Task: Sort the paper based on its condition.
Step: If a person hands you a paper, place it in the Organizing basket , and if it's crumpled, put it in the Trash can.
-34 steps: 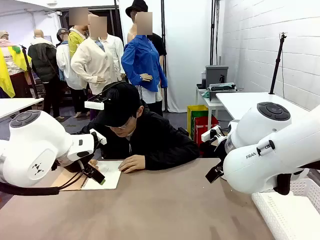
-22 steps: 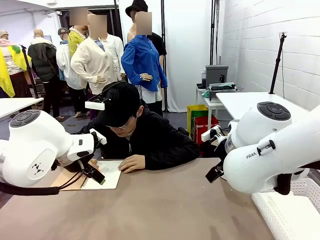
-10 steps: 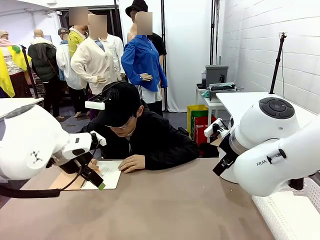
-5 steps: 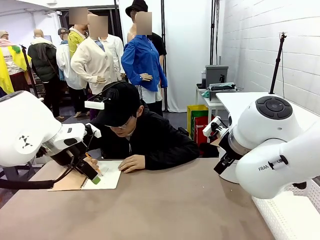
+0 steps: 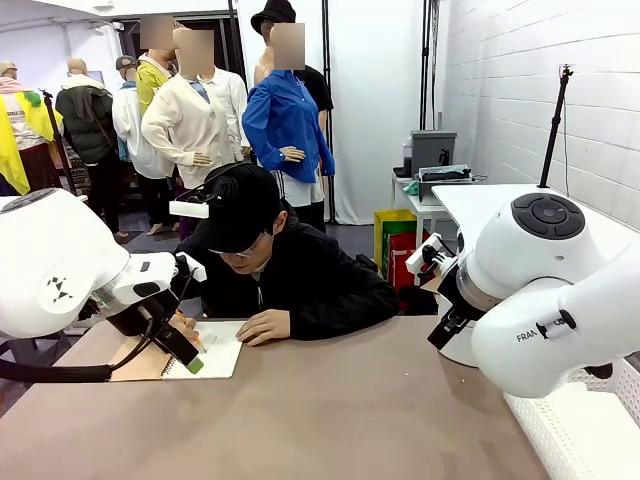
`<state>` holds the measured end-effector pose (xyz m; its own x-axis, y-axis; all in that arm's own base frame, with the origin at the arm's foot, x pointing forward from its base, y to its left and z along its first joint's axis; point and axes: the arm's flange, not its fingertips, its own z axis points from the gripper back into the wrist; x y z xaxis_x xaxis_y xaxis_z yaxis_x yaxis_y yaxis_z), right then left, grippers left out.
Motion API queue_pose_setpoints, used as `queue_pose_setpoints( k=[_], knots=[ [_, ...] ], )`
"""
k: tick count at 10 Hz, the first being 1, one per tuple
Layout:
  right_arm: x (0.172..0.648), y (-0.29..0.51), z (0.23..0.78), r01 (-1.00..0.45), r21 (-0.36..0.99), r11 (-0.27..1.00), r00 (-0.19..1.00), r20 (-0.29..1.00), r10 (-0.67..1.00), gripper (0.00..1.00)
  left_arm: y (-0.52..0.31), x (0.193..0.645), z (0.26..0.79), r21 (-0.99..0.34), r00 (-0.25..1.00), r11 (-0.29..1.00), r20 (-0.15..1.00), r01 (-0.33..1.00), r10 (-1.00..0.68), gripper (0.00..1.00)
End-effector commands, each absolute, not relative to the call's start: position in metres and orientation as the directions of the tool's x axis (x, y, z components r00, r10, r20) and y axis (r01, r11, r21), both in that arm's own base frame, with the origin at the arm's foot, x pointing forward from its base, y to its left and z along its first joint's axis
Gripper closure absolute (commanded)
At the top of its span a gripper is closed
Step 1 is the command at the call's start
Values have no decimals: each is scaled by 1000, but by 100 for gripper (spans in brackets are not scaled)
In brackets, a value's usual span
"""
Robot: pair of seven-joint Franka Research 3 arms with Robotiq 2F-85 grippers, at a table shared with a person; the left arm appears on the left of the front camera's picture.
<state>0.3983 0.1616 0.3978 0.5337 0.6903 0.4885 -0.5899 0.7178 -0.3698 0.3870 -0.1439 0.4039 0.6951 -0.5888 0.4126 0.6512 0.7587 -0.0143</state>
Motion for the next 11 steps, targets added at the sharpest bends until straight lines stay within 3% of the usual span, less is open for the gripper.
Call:
queue_pose_setpoints(
  k=[1, 4, 6, 11],
  knots=[
    [403, 166, 407, -646, -281, 710, 538, 492, 684, 0, -137, 387, 423, -30, 694, 741, 380, 670, -612, 0],
    [409, 184, 423, -731, -167, 661, 525, 483, 701, 0, -127, 386, 441, -89, 705, 721, 317, 687, -634, 0],
    [406, 196, 453, -776, -68, 628, 512, 514, 688, 0, -122, 379, 463, -195, 693, 672, 327, 714, -642, 0],
    [390, 192, 525, -829, -37, 559, 444, 566, 695, 0, -96, 366, 509, -202, 655, 630, 361, 750, -664, 0]
  ],
)
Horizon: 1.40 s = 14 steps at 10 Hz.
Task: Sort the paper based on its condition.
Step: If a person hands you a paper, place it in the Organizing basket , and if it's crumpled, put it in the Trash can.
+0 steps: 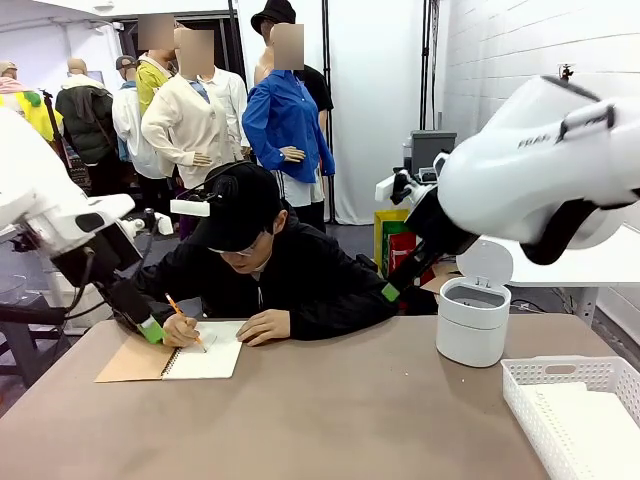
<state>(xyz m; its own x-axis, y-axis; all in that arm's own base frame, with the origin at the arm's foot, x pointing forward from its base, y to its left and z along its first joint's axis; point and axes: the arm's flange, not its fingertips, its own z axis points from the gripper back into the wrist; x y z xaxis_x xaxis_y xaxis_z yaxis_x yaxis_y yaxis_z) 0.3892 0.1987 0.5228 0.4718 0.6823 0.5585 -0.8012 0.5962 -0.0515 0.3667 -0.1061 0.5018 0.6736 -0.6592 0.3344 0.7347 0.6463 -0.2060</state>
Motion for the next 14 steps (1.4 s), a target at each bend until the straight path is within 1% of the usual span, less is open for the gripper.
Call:
queue_pose_setpoints(
  k=[1, 2, 4, 6, 7, 8, 9, 14],
  knots=[
    [388, 188, 536, -837, -23, 547, 435, 579, 690, 0, -88, 362, 523, -161, 641, 637, 394, 754, -659, 0],
    [384, 184, 545, -846, -20, 533, 418, 596, 686, 0, -80, 357, 539, -81, 625, 662, 431, 745, -651, 0],
    [378, 179, 559, -842, -50, 538, 396, 621, 677, 0, -66, 350, 563, -11, 610, 700, 500, 714, -614, 0],
    [373, 176, 575, -854, -61, 517, 349, 670, 656, 0, -55, 346, 582, 46, 588, 735, 566, 677, -577, 0],
    [370, 177, 583, -861, -83, 502, 316, 687, 654, 0, -51, 340, 592, 94, 574, 753, 588, 651, -570, 0],
    [367, 178, 585, -847, -174, 501, 262, 684, 681, 0, -52, 334, 596, 117, 574, 765, 591, 634, -566, 0],
    [367, 180, 582, -832, -76, 550, 377, 649, 661, 0, -52, 345, 598, 42, 580, 730, 577, 683, -576, 0],
    [367, 180, 582, -832, -76, 550, 377, 649, 661, 0, -52, 345, 598, 42, 580, 730, 577, 683, -576, 0]
  ],
)
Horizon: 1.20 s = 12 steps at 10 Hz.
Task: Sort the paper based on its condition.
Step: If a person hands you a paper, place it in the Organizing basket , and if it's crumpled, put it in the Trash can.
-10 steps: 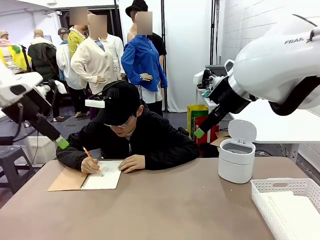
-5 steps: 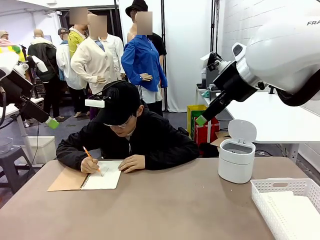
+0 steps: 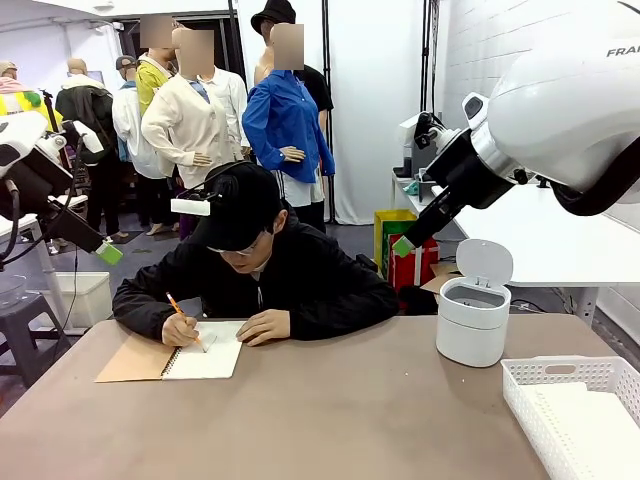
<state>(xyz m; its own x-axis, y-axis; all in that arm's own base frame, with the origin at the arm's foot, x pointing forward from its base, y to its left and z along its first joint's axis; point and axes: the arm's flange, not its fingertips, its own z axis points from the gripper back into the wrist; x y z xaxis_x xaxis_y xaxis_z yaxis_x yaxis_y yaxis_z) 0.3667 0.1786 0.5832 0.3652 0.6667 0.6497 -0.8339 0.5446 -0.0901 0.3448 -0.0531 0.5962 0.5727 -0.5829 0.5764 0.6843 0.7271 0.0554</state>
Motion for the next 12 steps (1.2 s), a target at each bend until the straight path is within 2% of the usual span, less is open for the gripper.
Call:
queue_pose_setpoints(
  k=[1, 2, 5, 8, 12],
  knots=[
    [367, 179, 583, -834, -90, 544, 365, 650, 667, 0, -53, 345, 596, 57, 572, 727, 577, 684, -583, 0],
    [363, 181, 588, -841, -55, 538, 370, 667, 647, 0, -53, 340, 605, 115, 556, 724, 563, 680, -611, 0],
    [357, 186, 617, -861, 34, 507, 394, 675, 624, 0, -37, 335, 628, 166, 575, 750, 544, 641, -612, 0],
    [356, 207, 648, -837, -58, 544, 375, 663, 648, 0, -36, 326, 665, 50, 621, 774, 566, 631, -542, 0],
    [360, 218, 666, -840, -94, 534, 341, 674, 656, 0, -59, 310, 693, -20, 561, 705, 623, 709, -546, 0]
  ],
)
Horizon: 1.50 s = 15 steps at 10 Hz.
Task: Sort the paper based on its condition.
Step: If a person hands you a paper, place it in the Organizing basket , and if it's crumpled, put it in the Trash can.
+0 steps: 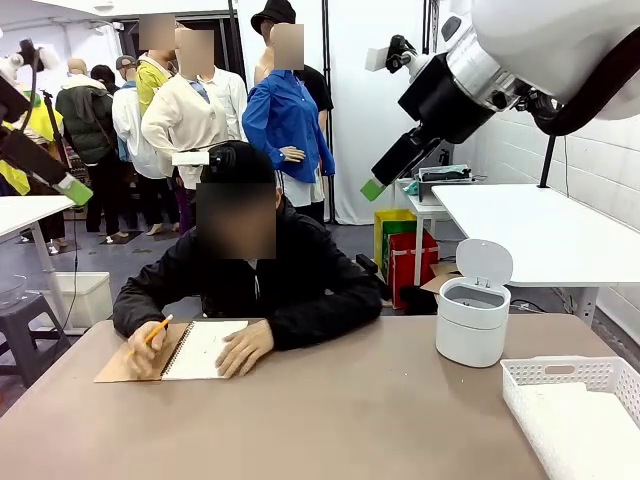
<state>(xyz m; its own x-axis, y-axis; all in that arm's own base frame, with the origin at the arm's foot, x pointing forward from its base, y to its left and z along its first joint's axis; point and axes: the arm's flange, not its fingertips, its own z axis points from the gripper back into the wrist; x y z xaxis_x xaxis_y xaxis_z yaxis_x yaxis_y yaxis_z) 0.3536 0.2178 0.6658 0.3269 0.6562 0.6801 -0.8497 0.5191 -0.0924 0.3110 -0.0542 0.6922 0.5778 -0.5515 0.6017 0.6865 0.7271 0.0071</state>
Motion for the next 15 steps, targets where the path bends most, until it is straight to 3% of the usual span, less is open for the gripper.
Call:
queue_pose_setpoints(
  k=[1, 5, 6, 13, 15],
  knots=[
    [362, 216, 666, -838, -87, 538, 348, 676, 650, 0, -65, 311, 691, -7, 548, 705, 635, 709, -545, 0],
    [369, 211, 658, -852, -92, 515, 328, 673, 663, 0, -73, 309, 666, 36, 499, 690, 664, 723, -557, 0],
    [363, 213, 663, -843, -83, 532, 345, 675, 652, 0, -72, 311, 688, 8, 545, 707, 632, 707, -552, 0],
    [363, 213, 663, -843, -83, 532, 345, 675, 652, 0, -73, 311, 685, 21, 532, 704, 639, 710, -556, 0],
    [363, 213, 663, -843, -83, 532, 345, 675, 652, 0, -69, 314, 682, -16, 602, 751, 609, 660, -517, 0]
  ],
)
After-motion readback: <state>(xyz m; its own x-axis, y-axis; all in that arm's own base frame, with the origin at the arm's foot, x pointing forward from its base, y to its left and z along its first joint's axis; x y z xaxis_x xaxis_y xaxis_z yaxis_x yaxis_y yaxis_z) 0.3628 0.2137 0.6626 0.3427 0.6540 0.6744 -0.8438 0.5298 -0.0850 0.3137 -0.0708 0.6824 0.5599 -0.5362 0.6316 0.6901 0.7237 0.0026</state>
